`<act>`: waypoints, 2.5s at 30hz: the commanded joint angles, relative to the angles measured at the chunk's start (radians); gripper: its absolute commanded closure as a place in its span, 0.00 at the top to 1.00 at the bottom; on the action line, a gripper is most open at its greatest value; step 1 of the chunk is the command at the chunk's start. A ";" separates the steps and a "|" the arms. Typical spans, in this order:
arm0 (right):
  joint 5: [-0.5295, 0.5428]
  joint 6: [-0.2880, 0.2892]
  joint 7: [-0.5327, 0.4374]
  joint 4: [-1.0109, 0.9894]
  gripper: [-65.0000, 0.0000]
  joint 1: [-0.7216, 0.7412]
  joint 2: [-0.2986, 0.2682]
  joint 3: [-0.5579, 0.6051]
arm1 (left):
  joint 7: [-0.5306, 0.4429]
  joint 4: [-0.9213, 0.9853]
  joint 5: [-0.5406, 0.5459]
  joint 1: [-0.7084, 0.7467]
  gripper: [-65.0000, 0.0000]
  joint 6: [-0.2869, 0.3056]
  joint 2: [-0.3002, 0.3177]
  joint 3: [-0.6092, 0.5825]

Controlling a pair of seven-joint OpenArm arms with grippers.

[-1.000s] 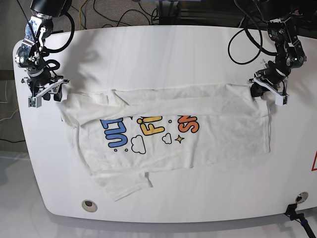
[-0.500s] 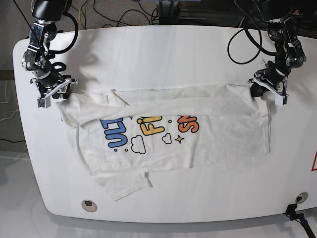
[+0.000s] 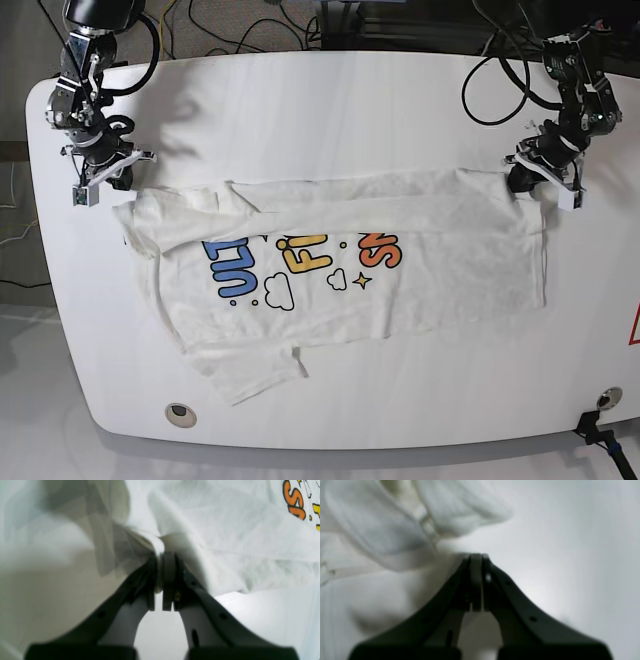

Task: Fold the T-shirt properly
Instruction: 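Regrasp the folded edge with both grippers, then pull the folded edge back toward the robot with both grippers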

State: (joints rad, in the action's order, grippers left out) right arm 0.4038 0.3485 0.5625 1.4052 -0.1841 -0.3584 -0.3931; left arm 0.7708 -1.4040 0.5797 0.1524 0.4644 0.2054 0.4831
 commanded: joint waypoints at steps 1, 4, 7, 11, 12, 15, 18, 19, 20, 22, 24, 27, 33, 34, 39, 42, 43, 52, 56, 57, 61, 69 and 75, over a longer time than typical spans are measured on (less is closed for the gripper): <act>-0.011 -0.003 0.031 0.003 0.15 0.024 -0.003 0.003 | 0.007 -0.009 -0.002 -0.012 0.00 0.004 0.004 0.001; -0.010 0.003 0.031 0.000 0.37 0.032 0.008 -0.001 | 0.008 -0.008 0.000 -0.013 0.00 0.003 0.003 0.004; -0.011 0.003 0.035 0.000 0.51 0.052 0.030 -0.003 | 0.014 -0.005 0.002 -0.015 0.00 0.003 0.002 0.004; -0.017 0.004 0.040 -0.022 0.58 0.109 0.073 -0.010 | 0.021 0.003 0.007 -0.012 0.01 0.001 0.003 0.004; -0.014 0.006 0.041 -0.025 0.59 0.122 0.082 -0.008 | 0.023 0.004 0.008 -0.016 0.02 0.003 0.003 -0.001; -0.015 0.022 0.053 -0.028 0.61 0.167 0.108 -0.006 | 0.024 0.008 0.010 -0.016 0.01 0.001 0.002 0.001; -0.016 0.043 0.063 -0.019 0.62 0.200 0.114 -0.008 | 0.017 0.014 0.009 -0.018 0.00 0.001 0.002 -0.002; -0.015 0.050 0.068 -0.014 0.62 0.206 0.113 -0.010 | 0.018 0.014 0.007 -0.017 0.00 0.001 0.002 -0.005; -0.016 0.053 0.071 -0.003 0.63 0.209 0.113 -0.014 | 0.019 0.014 0.008 -0.016 0.00 0.002 0.004 -0.005; -0.018 0.063 0.076 0.016 0.63 0.221 0.113 -0.026 | 0.022 0.016 0.009 -0.018 0.00 0.002 0.003 -0.002; -0.017 0.069 0.076 0.027 0.63 0.236 0.110 -0.045 | 0.029 0.013 0.012 -0.020 0.01 0.001 0.004 -0.006; -0.020 0.071 0.081 0.028 0.62 0.252 0.108 -0.060 | 0.037 0.012 0.015 -0.019 0.04 0.004 0.002 -0.008; -0.033 0.079 0.014 -0.099 0.62 0.285 0.097 -0.054 | 0.011 0.004 0.006 -0.019 0.00 0.002 0.003 -0.008; -0.032 0.077 0.007 -0.122 0.61 0.292 0.097 -0.054 | 0.014 0.001 0.004 -0.019 0.00 0.003 0.004 -0.003; -0.047 0.072 -0.001 -0.167 0.19 0.320 0.098 -0.055 | 0.012 0.002 0.007 -0.018 0.00 0.003 0.005 -0.003; -0.048 0.071 0.033 -0.164 0.00 0.323 0.098 -0.051 | 0.011 0.006 0.010 -0.014 0.00 0.003 0.008 0.002; -0.048 0.071 0.040 -0.164 0.00 0.326 0.098 -0.049 | 0.012 0.008 0.007 -0.016 0.00 0.002 0.008 0.003; -0.045 0.076 0.136 -0.059 0.00 0.284 0.087 -0.051 | 0.015 -0.113 0.024 0.033 0.00 0.003 0.012 0.058; -0.045 0.077 0.184 0.066 0.00 0.210 0.077 -0.056 | 0.024 -0.182 0.022 0.085 0.00 0.005 0.019 0.097; -0.048 0.079 0.194 0.088 0.00 0.194 0.074 -0.058 | 0.026 -0.199 0.021 0.103 0.00 0.005 0.021 0.102; -0.045 0.070 0.171 0.068 0.00 0.178 0.067 -0.062 | 0.047 -0.169 0.014 0.106 0.00 0.000 0.018 0.089; 0.010 0.071 0.175 0.133 0.00 0.047 0.002 -0.071 | 0.053 -0.178 0.020 0.170 0.00 -0.001 0.042 0.095; 0.023 0.072 0.178 0.180 0.00 -0.046 -0.033 -0.076 | 0.047 -0.197 0.021 0.235 0.00 -0.001 0.072 0.092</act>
State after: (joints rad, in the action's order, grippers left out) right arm 0.4271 0.4267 0.7574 1.5513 -0.2100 -0.3565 -0.4526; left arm 0.8360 -1.5768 0.5999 0.3687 0.4667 0.2512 0.5667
